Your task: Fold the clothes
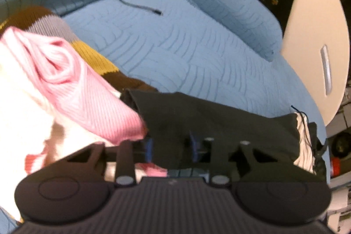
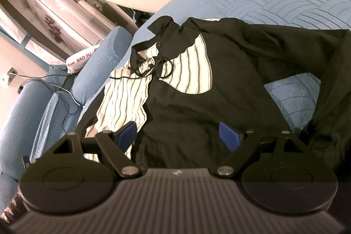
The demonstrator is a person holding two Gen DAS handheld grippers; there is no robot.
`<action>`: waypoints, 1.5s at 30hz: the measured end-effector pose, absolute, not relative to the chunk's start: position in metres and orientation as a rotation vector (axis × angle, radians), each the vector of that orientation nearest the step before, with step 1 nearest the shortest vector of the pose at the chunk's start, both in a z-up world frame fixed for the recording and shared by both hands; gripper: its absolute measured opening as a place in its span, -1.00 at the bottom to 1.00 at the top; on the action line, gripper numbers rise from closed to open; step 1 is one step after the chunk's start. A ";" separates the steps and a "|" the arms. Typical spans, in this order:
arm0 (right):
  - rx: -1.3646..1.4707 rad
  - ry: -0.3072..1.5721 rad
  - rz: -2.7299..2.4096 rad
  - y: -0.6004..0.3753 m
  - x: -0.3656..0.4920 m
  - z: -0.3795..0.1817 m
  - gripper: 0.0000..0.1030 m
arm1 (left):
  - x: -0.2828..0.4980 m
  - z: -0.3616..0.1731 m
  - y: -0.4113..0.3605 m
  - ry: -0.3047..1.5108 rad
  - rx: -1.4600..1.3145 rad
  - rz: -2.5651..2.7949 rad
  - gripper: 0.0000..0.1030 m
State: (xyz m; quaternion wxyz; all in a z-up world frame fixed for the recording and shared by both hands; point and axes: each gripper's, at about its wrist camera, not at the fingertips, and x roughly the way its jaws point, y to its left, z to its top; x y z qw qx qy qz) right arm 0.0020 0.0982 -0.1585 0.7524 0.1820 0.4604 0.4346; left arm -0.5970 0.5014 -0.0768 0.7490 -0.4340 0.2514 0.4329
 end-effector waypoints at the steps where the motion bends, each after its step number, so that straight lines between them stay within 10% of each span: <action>1: 0.399 1.005 0.950 0.098 0.002 -0.159 0.64 | -0.598 -0.073 0.499 0.548 -0.922 0.958 -0.79; 14: 0.417 1.001 0.965 0.097 0.001 -0.156 0.64 | -0.601 0.018 0.427 0.103 -1.072 0.776 -0.79; 18: 0.424 0.991 0.974 0.096 0.000 -0.155 0.64 | -0.606 0.031 0.396 -0.024 -1.227 0.671 -0.47; 22: 0.439 0.986 0.980 0.094 0.001 -0.155 0.64 | -0.607 -0.010 0.393 0.230 -1.203 0.816 -0.11; 25: 0.443 0.989 0.983 0.094 0.002 -0.155 0.65 | -0.595 -0.036 0.389 0.490 -1.055 0.901 0.52; 45: 0.464 1.010 0.959 0.096 0.008 -0.157 0.65 | -0.351 0.000 0.291 0.861 -0.469 0.518 0.83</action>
